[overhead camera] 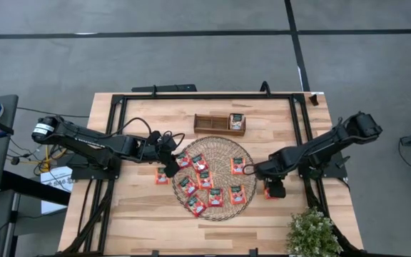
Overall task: Pick & Place Tea
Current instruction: Put the orange tea bag into the middle slot of the wooden organizer
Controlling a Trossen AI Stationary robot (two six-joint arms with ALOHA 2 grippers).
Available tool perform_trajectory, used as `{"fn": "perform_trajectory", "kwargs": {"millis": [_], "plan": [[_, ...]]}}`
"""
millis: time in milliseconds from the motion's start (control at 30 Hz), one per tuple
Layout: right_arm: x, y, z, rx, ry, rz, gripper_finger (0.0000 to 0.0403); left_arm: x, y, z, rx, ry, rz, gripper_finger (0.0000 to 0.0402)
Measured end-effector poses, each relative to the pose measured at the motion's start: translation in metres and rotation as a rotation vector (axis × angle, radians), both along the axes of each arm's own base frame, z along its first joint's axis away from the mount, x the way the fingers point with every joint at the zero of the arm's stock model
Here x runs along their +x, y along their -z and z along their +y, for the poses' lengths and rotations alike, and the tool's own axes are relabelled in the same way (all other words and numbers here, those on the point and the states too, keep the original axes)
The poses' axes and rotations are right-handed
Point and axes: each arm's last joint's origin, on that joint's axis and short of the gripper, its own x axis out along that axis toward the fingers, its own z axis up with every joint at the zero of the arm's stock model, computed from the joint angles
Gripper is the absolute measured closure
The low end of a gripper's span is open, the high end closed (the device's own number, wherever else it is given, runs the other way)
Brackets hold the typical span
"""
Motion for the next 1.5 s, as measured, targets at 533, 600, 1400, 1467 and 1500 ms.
{"fn": "perform_trajectory", "kwargs": {"millis": [533,600,1400,1467,1500], "plan": [[0.002,0.012,0.001,-0.055,-0.024,0.07,0.0284,0.0,0.0,0.0,0.023,0.027,0.013,0.0249],[0.001,0.013,0.001,-0.062,-0.024,0.076,0.0309,0.0,0.0,0.0,0.023,0.027,0.013,0.0249],[0.012,-0.096,-0.009,-0.419,-0.047,-0.182,0.0402,0.0,0.0,0.0,0.023,0.027,0.012,0.0249],[0.024,-0.115,-0.012,-0.505,-0.085,-0.262,0.0402,0.0,0.0,0.0,0.023,0.027,0.012,0.0249],[0.031,-0.123,-0.014,-0.547,-0.096,-0.283,0.0402,0.0,0.0,0.0,0.023,0.027,0.012,0.0249]]}}
